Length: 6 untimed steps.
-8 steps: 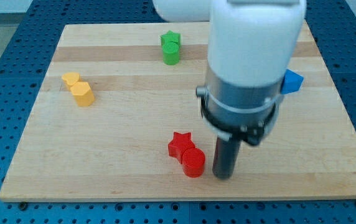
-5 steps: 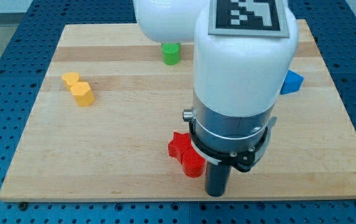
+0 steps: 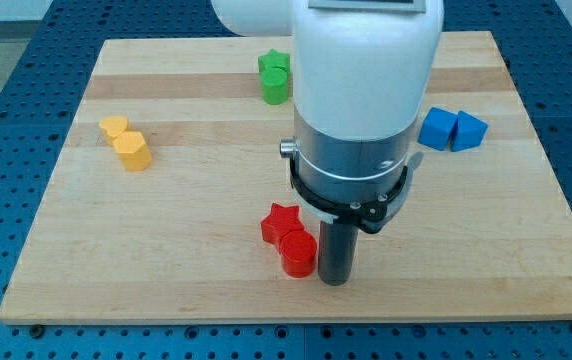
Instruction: Push the red circle into the red star
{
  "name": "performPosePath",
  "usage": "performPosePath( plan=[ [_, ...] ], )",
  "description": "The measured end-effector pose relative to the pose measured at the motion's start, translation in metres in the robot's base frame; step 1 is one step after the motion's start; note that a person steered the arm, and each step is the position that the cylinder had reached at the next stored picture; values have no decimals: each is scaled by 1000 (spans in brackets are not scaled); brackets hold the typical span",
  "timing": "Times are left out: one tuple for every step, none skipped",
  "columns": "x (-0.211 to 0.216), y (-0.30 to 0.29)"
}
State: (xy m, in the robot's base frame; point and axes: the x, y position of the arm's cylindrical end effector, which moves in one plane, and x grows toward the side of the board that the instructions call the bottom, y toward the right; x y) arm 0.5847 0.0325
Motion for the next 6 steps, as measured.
performPosePath(
  plan=[
    [12, 7],
    [14, 6],
    [14, -17],
    [14, -26],
    [14, -26],
    [1, -26]
  ],
)
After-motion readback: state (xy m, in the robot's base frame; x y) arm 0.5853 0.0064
